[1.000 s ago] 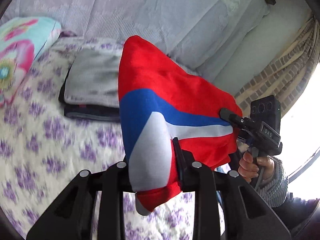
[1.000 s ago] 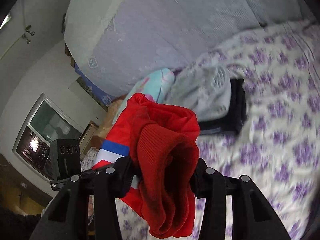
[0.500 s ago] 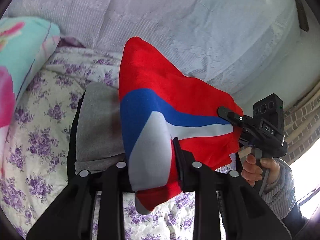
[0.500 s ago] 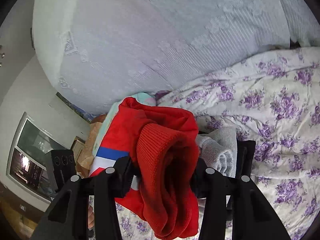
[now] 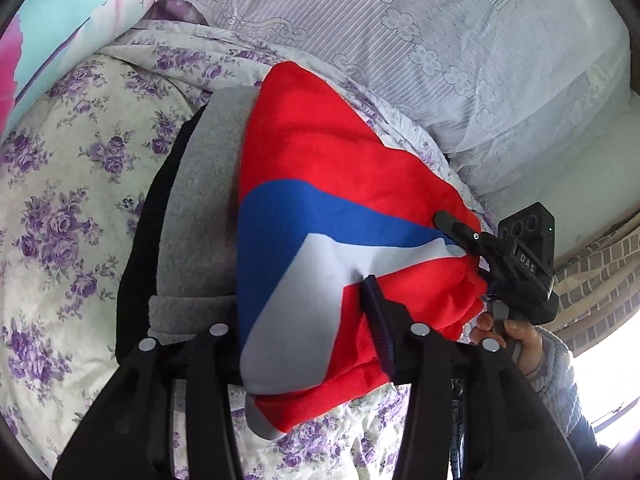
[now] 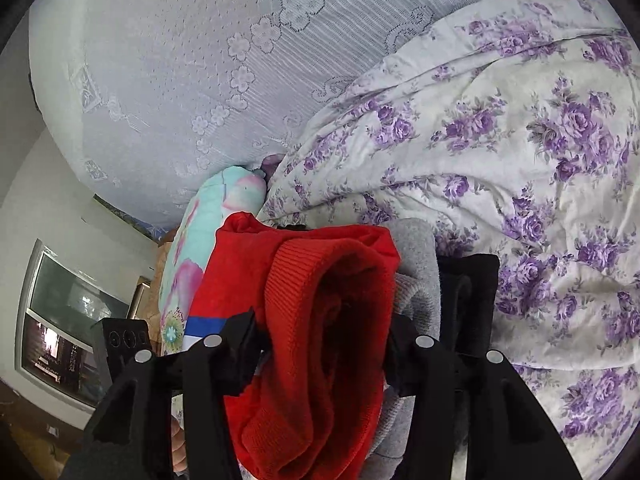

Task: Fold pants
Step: 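Lower the bundle onto the grey and black clothes stack and open both grippers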

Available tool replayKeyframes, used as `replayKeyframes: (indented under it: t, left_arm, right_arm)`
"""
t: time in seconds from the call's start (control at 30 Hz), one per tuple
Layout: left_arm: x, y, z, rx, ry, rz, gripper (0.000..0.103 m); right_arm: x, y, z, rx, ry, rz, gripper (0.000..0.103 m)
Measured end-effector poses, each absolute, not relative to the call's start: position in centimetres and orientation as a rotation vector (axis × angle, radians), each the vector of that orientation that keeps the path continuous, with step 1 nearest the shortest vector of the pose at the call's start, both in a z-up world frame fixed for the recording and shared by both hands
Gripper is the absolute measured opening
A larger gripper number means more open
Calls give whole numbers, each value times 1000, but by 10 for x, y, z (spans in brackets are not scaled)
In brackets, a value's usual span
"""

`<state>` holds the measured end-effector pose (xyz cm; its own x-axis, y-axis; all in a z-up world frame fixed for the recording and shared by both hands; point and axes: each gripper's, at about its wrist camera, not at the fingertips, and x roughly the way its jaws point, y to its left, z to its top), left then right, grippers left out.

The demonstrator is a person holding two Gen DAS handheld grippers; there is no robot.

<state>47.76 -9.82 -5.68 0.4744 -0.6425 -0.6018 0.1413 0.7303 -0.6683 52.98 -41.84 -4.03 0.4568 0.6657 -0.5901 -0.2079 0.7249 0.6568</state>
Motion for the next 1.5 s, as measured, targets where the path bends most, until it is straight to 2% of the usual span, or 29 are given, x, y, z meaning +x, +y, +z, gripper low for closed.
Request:
replayKeyframes:
  t: [0.17,0.23,0.4,0.47,0.57,0.73,0.87,0.93,1.03,1.5]
  left_arm:
    - [463,-95,-13,-464,892,-432,47]
    - [458,-91,2,-453,872,-398,51]
    - [444,-106,36,-326,766,-358,56]
    - [444,-122,42,-264,741,-355,61]
    - [452,-143,39,-185,751,-306,61]
    - [465,-157,8,-142,841,-224,61]
    - [463,-169,-14,-45,820,-197,63]
    - [461,-175,-19,-6,800,-186,65]
    - [463,-179,-24,11,792,-172,65]
    - [464,-180,-29,0,792,-170,66]
  right_arm:
    - [515,-417,-1,446,933,538,59]
    - [508,-418,16,381,905,500,61]
    - [479,-414,63,154,733,383,62]
    - [466,-395,71,33,700,400,51]
    - [453,-365,66,-148,679,387,32]
    - [460,-343,32,-243,715,333,31]
    - [469,-340,8,-241,747,313,35]
    - [470,-336,0,-263,752,321,51]
    - [470,-330,-9,-295,743,312,58]
    - [476,-337,-15,-218,765,306,61]
